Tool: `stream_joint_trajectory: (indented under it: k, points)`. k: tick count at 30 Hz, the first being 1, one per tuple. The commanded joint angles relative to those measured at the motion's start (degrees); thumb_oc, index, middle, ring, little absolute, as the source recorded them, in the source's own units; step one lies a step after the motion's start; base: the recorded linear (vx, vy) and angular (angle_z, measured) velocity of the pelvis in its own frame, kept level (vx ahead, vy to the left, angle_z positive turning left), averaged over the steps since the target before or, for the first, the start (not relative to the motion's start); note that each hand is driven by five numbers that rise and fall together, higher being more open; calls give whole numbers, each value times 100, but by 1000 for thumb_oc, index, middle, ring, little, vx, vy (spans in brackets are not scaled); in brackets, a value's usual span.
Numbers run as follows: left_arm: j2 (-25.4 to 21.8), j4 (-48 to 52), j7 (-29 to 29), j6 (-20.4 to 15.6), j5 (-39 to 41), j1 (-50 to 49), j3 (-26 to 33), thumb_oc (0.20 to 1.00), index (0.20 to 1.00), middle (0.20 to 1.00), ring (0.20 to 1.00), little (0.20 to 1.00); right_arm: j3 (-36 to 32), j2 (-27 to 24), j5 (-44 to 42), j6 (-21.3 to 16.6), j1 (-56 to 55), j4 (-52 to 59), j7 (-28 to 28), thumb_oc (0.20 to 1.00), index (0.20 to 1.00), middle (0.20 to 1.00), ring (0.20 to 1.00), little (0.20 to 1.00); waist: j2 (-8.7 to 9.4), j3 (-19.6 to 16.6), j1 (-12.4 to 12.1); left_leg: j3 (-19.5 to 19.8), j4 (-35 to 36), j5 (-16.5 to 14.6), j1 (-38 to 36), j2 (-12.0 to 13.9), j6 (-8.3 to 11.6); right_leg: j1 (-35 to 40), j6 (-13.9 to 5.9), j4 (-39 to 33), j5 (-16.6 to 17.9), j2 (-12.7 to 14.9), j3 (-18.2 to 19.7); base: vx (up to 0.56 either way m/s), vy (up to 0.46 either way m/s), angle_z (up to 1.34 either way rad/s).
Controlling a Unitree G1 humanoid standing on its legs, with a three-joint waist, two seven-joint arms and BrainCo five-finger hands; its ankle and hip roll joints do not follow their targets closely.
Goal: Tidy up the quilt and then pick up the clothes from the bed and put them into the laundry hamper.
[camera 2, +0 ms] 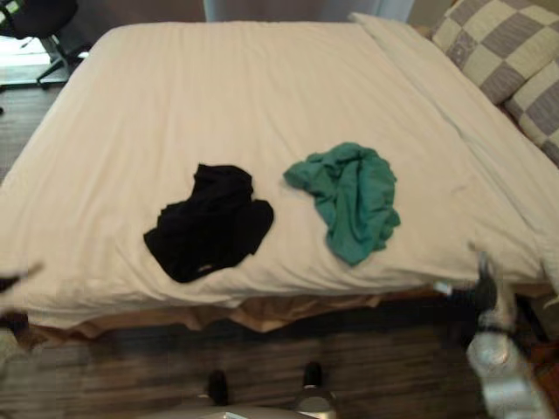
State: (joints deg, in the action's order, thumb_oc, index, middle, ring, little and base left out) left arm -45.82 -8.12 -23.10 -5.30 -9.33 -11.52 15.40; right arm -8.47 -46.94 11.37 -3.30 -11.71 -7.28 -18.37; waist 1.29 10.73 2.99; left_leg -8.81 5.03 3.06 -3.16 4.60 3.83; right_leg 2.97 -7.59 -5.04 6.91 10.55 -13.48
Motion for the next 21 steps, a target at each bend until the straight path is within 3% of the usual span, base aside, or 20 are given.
stream_joint_trajectory:
  k: [1, 5, 6, 8, 9, 10, 16, 17, 18, 19, 20, 21]
  points:
    - [-187, -378, 24, -199, -438, 952, -322, 1000, 1000, 1000, 1000, 1000, 245, -340, 708, -256, 974, -23, 59, 1000, 1000, 1000, 1000, 1000, 76, 114, 23, 13, -96, -493, -136, 302, 302, -199, -331, 328, -716, 236, -44, 8, -21, -9]
    - [-490, -298, 164, 5, -872, 1948, -1127, 1000, 1000, 1000, 1000, 1000, 810, -793, 1221, -226, 1733, 330, 98, 1000, 1000, 1000, 1000, 1000, 92, 254, 63, -8, -105, -427, -6, 338, 309, -380, -342, 305, -635, 229, 11, -87, -21, -4]
    - [-676, -601, 226, 219, -1243, 2815, -1873, 1000, 1000, 1000, 1000, 1000, 1413, -903, 1252, -227, 2481, 475, 106, 1000, 1000, 1000, 1000, 1000, 100, 444, 133, -35, -149, -384, 152, 365, 309, -591, -356, 311, -581, 207, 86, -219, -23, -12]
    - [-761, -1127, 263, 391, -1590, 3738, -2614, 1000, 1000, 1000, 1000, 1000, 1957, -913, 1286, -216, 3220, 444, 101, 1000, 1000, 1000, 1000, 1000, 108, 620, 171, -86, -240, -338, 369, 395, 310, -835, -355, 352, -531, 194, 158, -177, -7, -26]
    - [-761, -1143, 257, 387, -1588, 3761, -2630, 1000, 1000, 1000, 1000, 1000, 1957, -912, 1285, -218, 3229, 434, 98, 1000, 1000, 1000, 1000, 1000, 109, 621, 164, -89, -245, -340, 376, 395, 310, -844, -354, 356, -531, 194, 162, -171, -2, -29]
    - [-744, -1677, 362, 580, -1965, 4416, -3234, 1000, 1000, 1000, 1000, 1000, 2301, -892, 1291, -239, 3755, 631, 87, 1000, 1000, 1000, 1000, 1000, 132, 826, 258, -157, -331, -288, 559, 434, 319, -1035, -355, 391, -479, 188, 237, -149, -7, -21]
    - [-705, -3299, 367, 775, -2400, 6115, -4446, 1000, 1000, 1000, 1000, 1000, 2515, -991, 1096, -431, 4485, 1150, -140, 1000, 1000, 1000, 1000, 1000, 256, 1161, 430, -276, -499, -144, 1131, 562, 365, -1645, -373, 483, -343, 165, 324, -123, -27, -20]
    - [-432, -3998, 447, 891, -2382, 6391, -4578, 1000, 1000, 1000, 1000, 1000, 2423, -1002, 1075, -475, 4490, 1411, -213, 1000, 1000, 1000, 1000, 1000, 328, 1258, 510, -326, -521, -105, 1261, 604, 381, -1785, -389, 485, -306, 168, 299, -45, -56, -14]
    - [-323, -4108, 506, 915, -2393, 6412, -4578, 893, 893, 893, 893, 893, 2349, -1023, 1100, -460, 4455, 1481, -207, 1000, 1000, 1000, 1000, 1000, 341, 1279, 503, -337, -531, -88, 1311, 619, 389, -1815, -386, 472, -297, 169, 283, -39, -78, -12]
    - [-212, -4146, 572, 919, -2415, 6316, -4539, 893, 893, 893, 893, 893, 2281, -1002, 1111, -452, 4447, 1548, -213, 1000, 1000, 1000, 1000, 1000, 356, 1308, 494, -339, -529, -71, 1338, 633, 401, -1834, -387, 458, -293, 171, 271, 5, -45, -13]
    - [-203, -4143, 573, 920, -2420, 6310, -4536, 664, 664, 664, 664, 664, 2266, -1009, 1112, -446, 4425, 1566, -206, 1000, 1000, 1000, 1000, 1000, 347, 1298, 493, -337, -530, -69, 1346, 635, 403, -1839, -385, 457, -291, 169, 268, 7, -52, -10]
    - [-109, -4043, 669, 893, -2430, 6164, -4509, 589, 589, 589, 589, 589, 2231, -992, 1133, -425, 4471, 1583, -219, 1000, 1000, 1000, 1000, 1000, 364, 1326, 458, -334, -518, -55, 1352, 645, 411, -1848, -380, 448, -290, 171, 262, 6, -50, -12]
